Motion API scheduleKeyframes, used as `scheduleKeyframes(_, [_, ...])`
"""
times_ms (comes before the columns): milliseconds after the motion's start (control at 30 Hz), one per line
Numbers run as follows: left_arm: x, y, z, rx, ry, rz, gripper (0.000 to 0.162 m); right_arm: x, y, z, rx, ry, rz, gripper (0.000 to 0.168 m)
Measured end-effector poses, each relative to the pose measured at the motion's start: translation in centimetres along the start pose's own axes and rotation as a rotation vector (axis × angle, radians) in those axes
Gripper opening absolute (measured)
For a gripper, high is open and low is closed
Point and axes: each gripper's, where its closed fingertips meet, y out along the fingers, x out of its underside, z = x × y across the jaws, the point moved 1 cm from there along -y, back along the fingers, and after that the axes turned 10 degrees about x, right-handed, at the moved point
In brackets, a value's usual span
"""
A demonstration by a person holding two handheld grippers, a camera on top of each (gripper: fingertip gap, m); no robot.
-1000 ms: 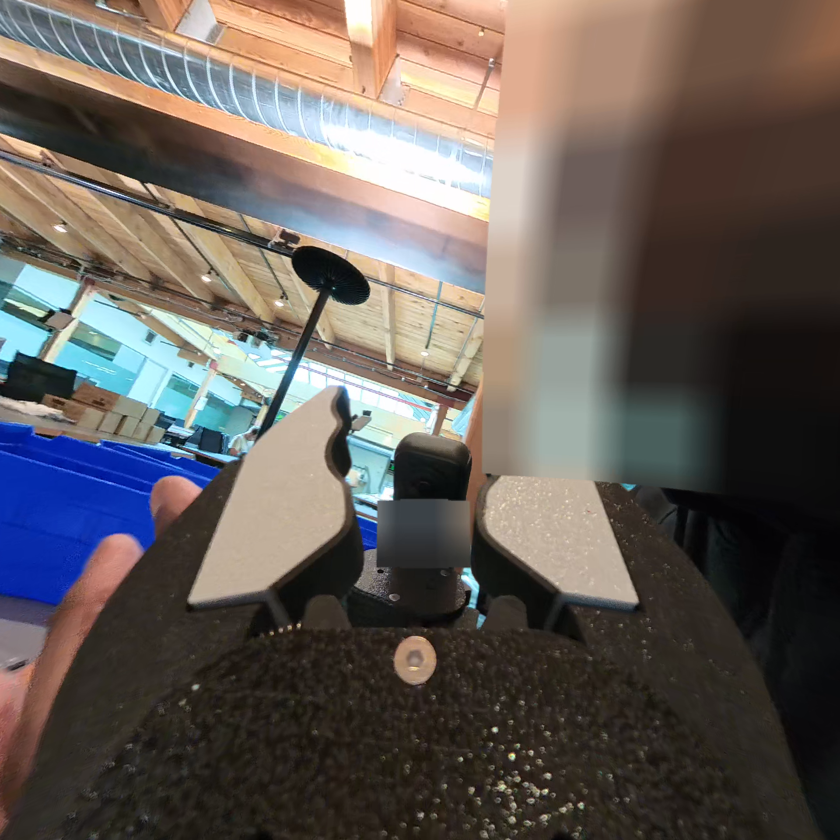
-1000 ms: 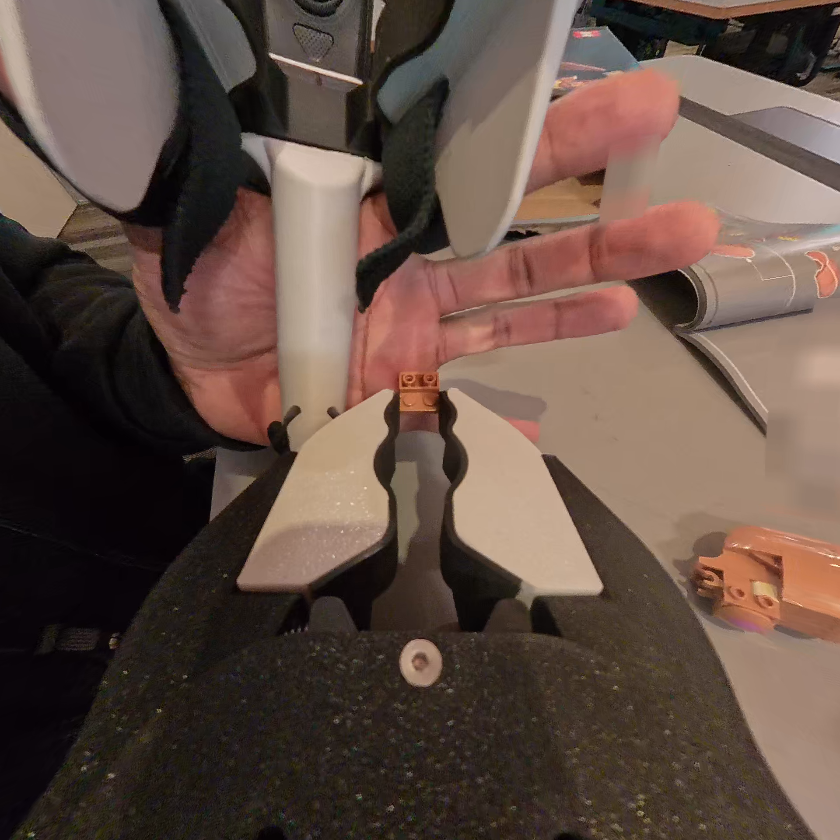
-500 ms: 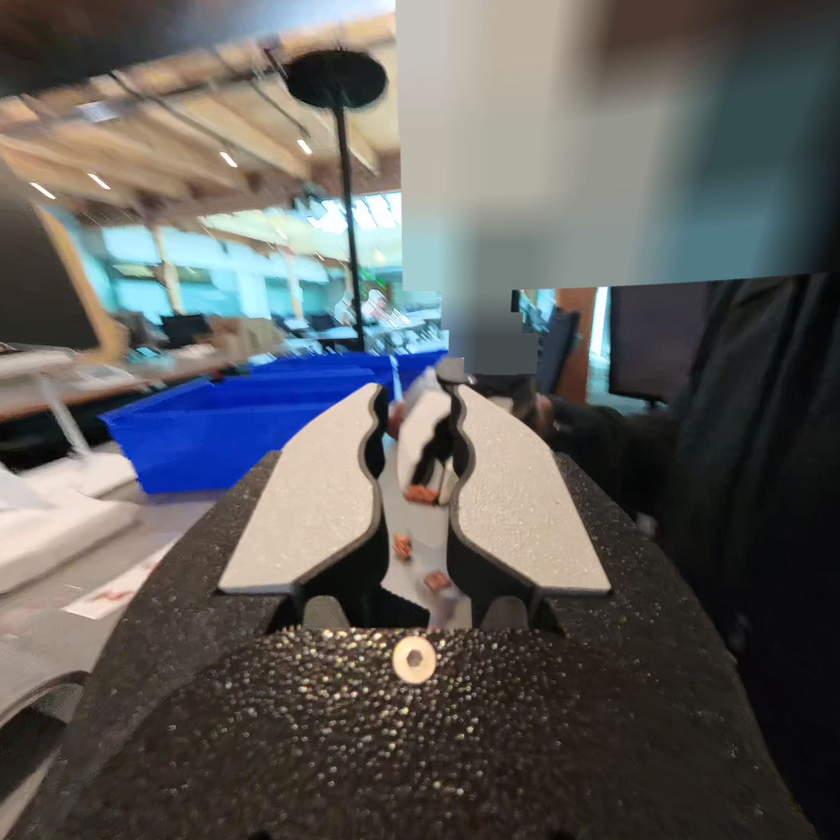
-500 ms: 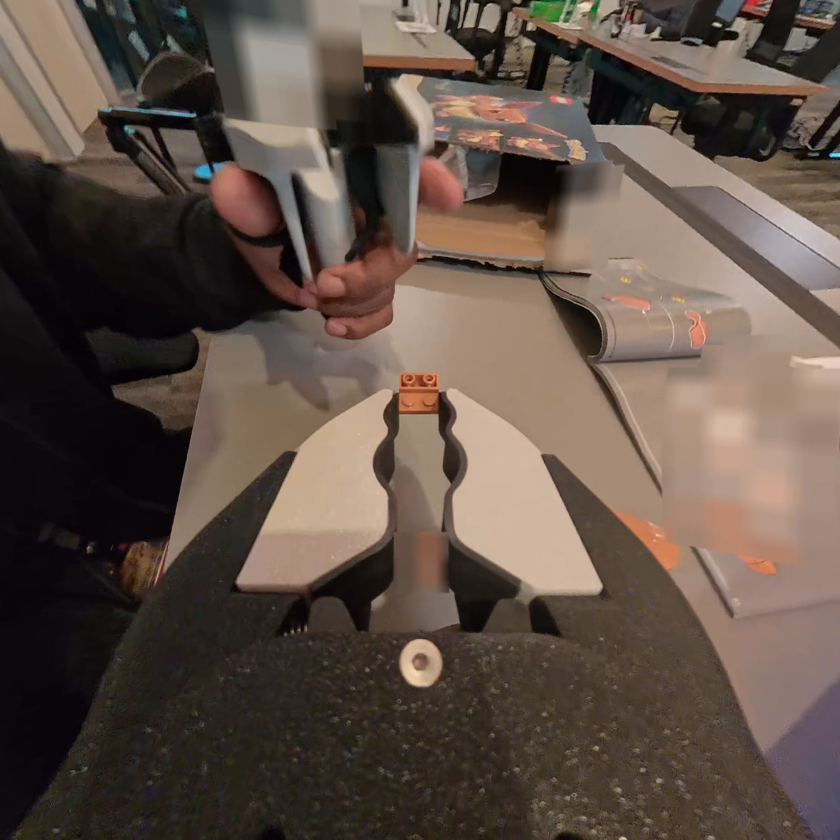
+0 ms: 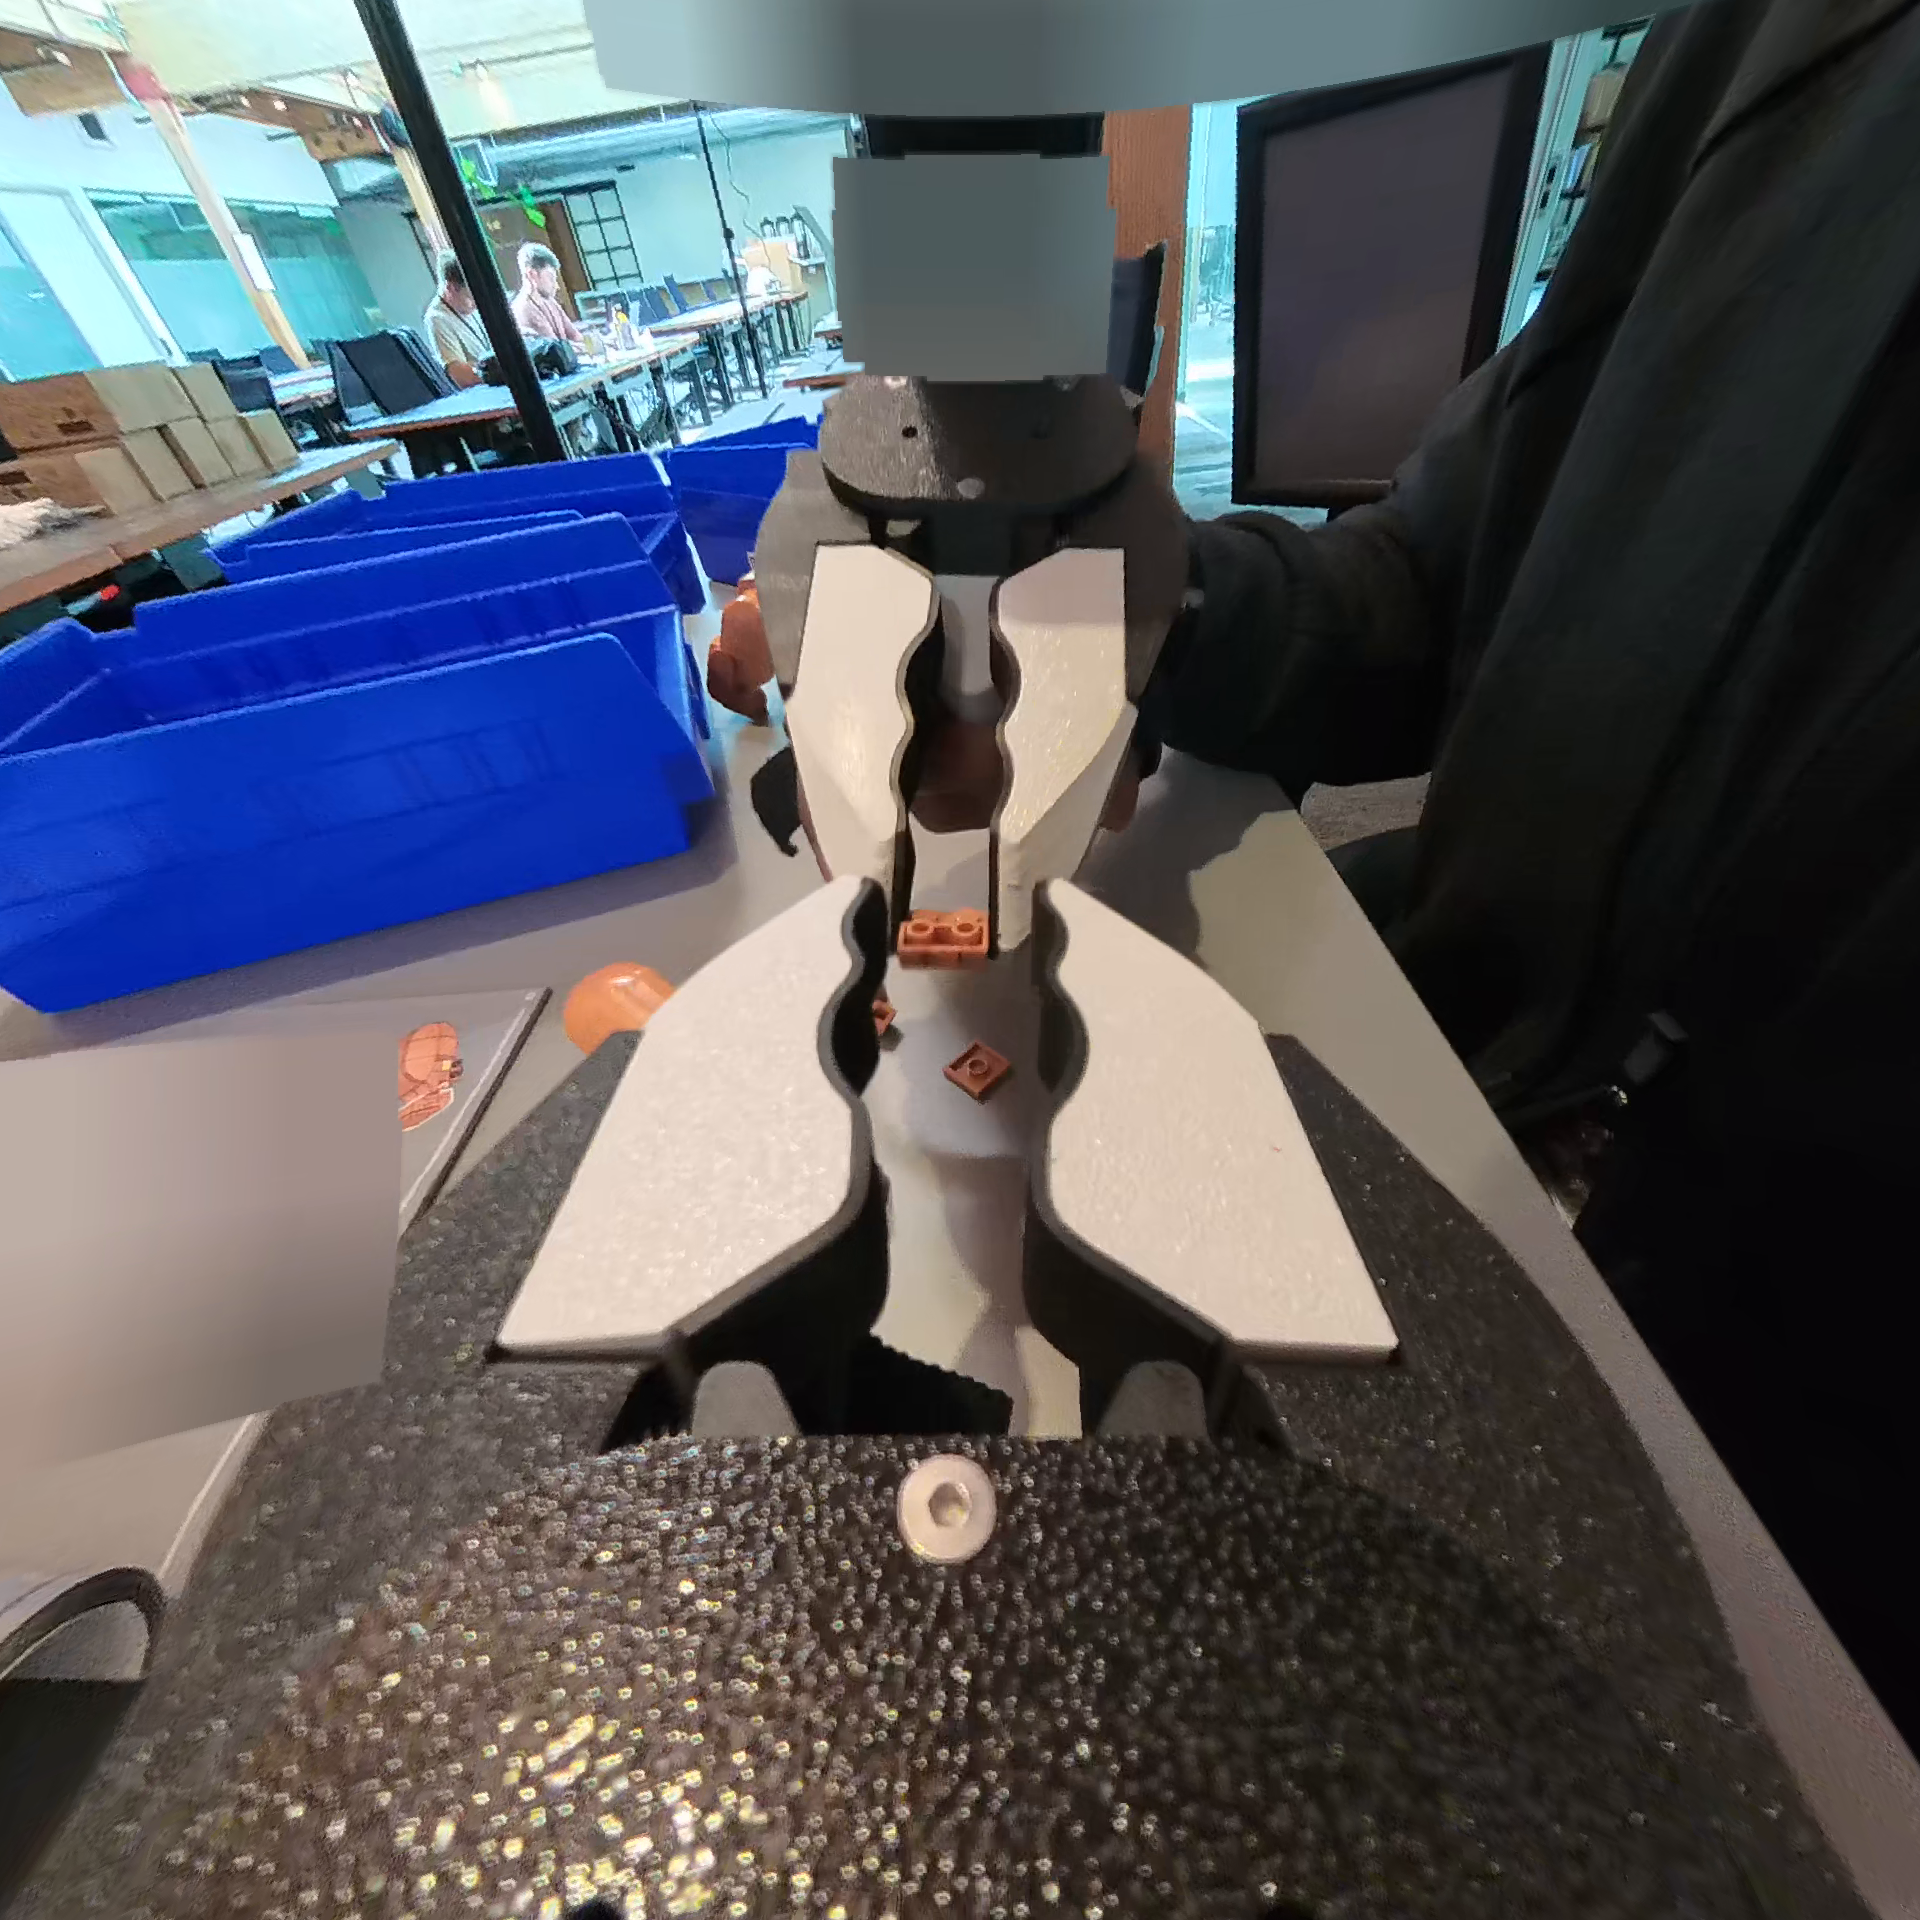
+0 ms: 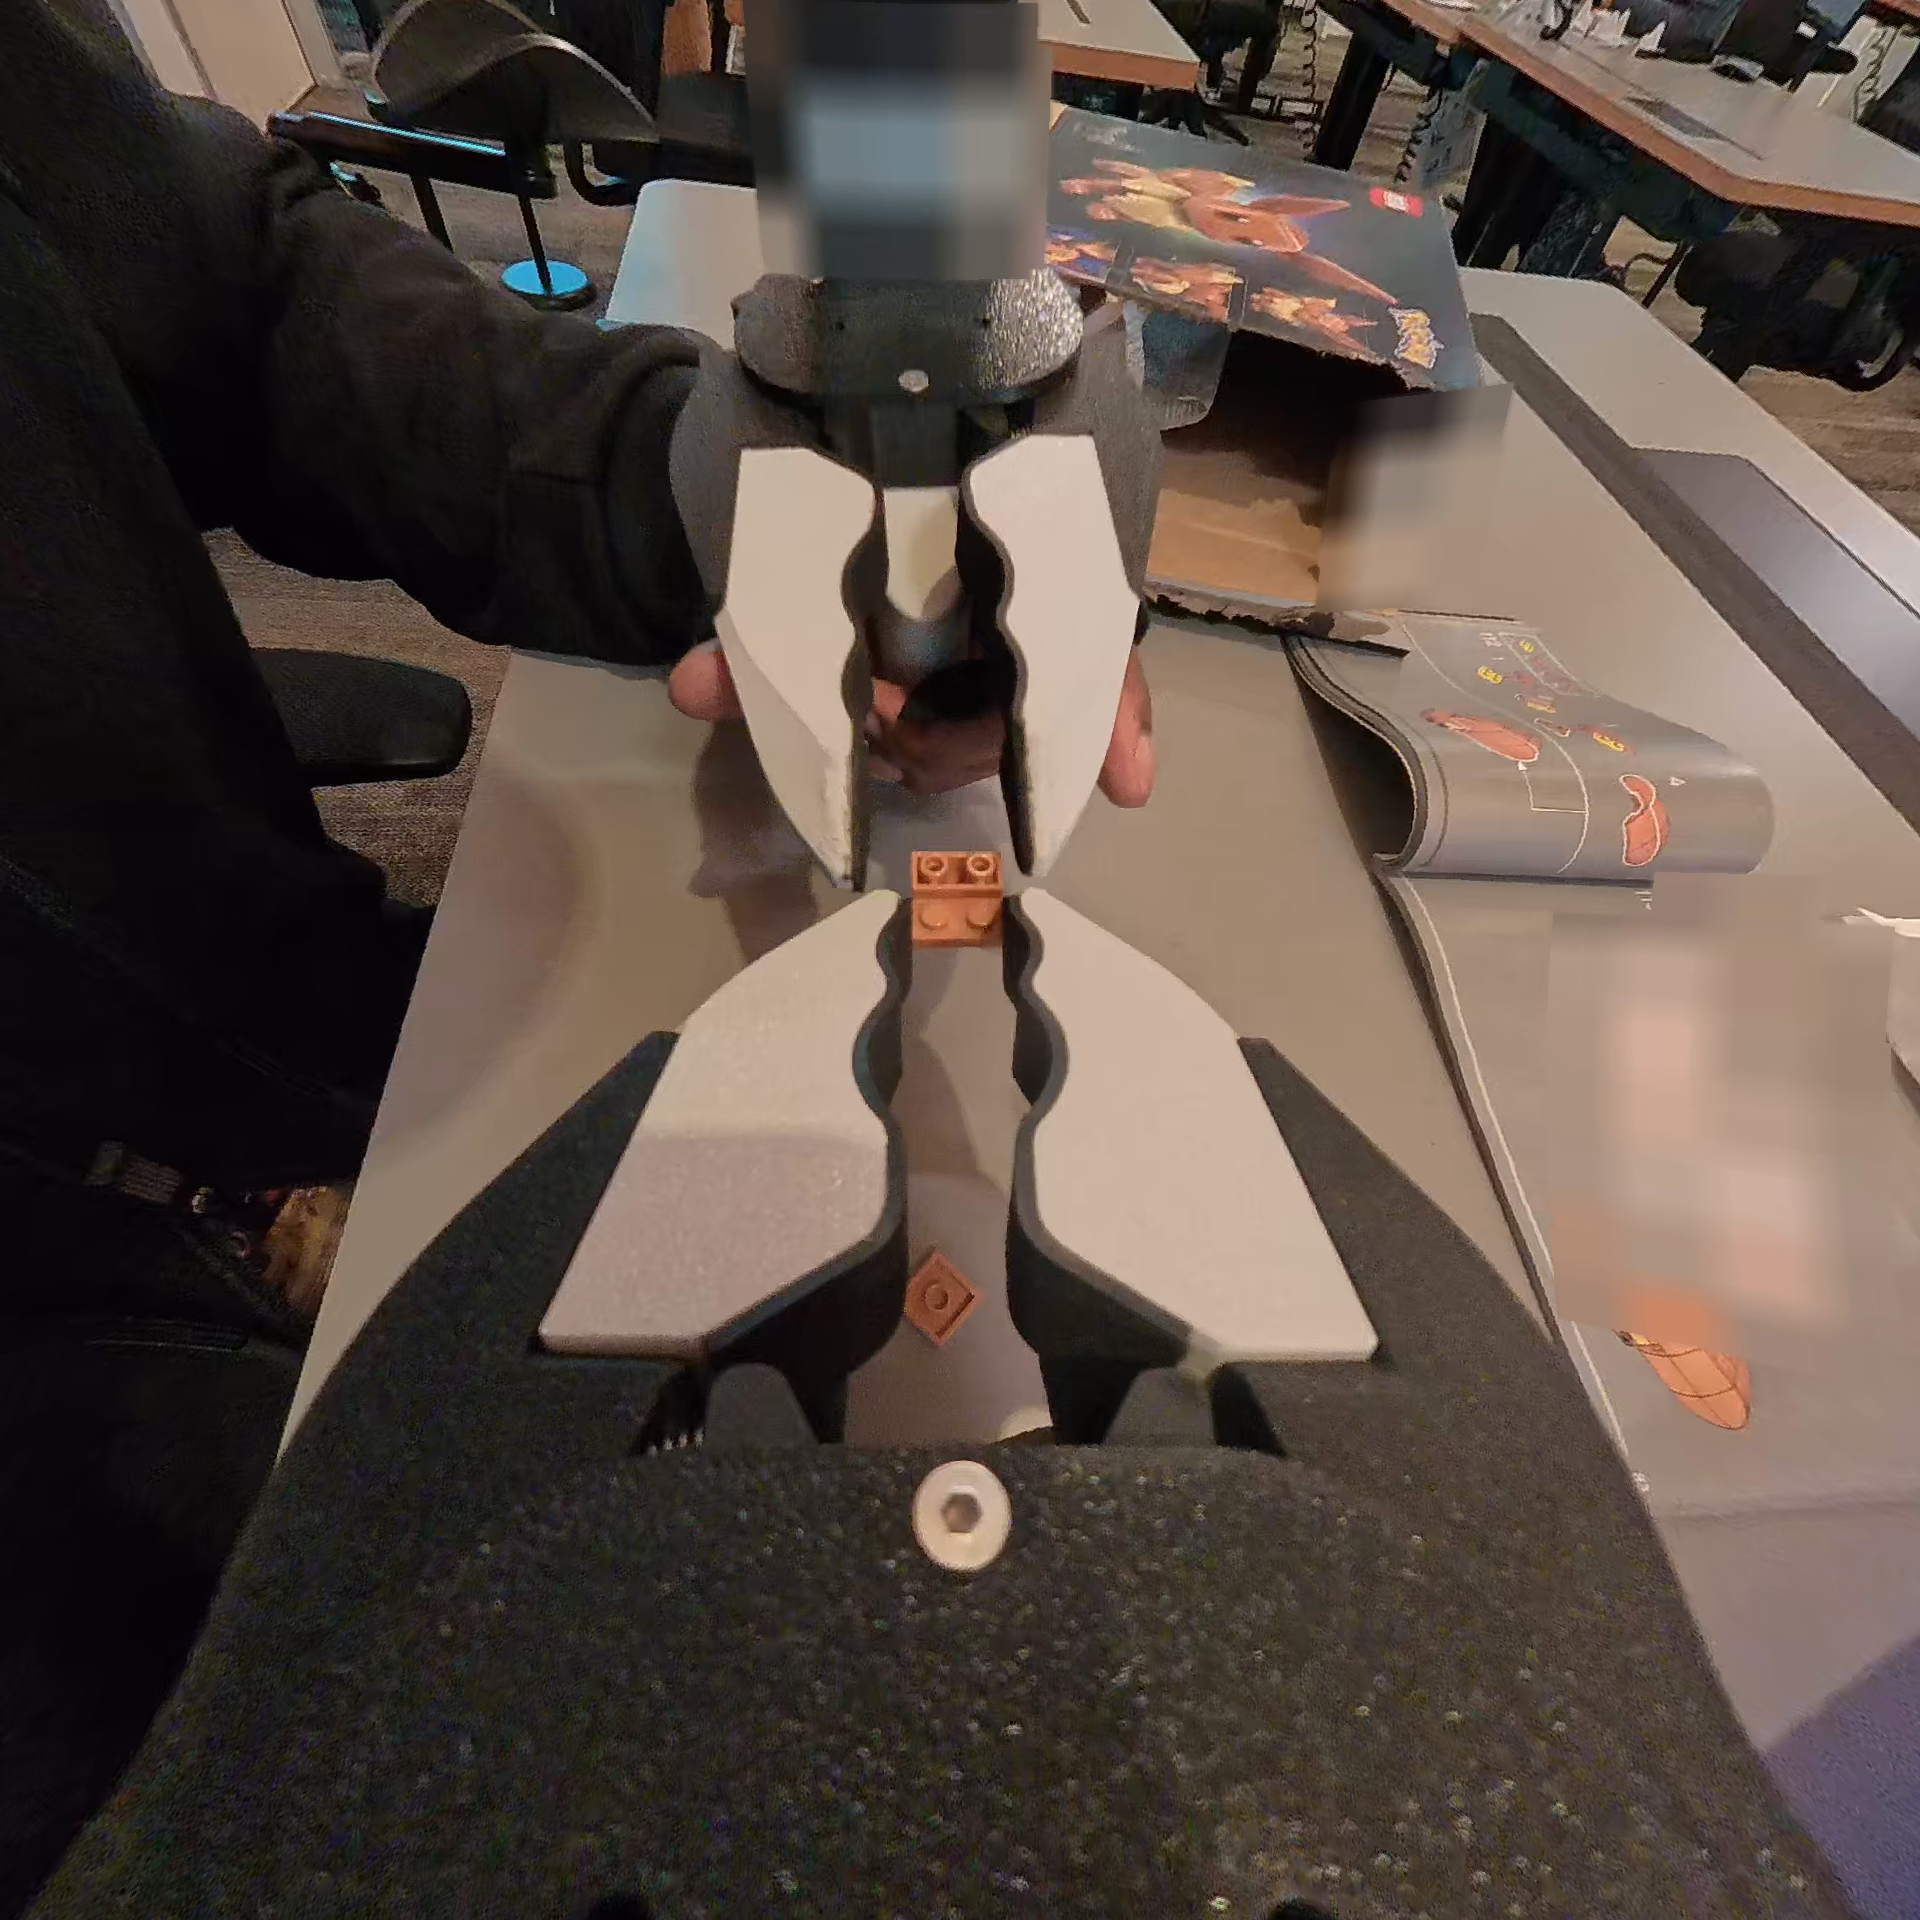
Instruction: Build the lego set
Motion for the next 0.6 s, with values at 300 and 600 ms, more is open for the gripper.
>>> scheduleKeyframes(300, [1.1,-0.2,-0.3,0.009,-0.033,-0.02,0.017,0.3,0.2,0.1,-0.004,-0.004,0.009,0.016])
scheduleKeyframes(600, [1.6,-0.2,-0.7,0.016,-0.056,-0.012,0.017,0.7,0.5,0.3,-0.008,0.027,0.021,0.016])
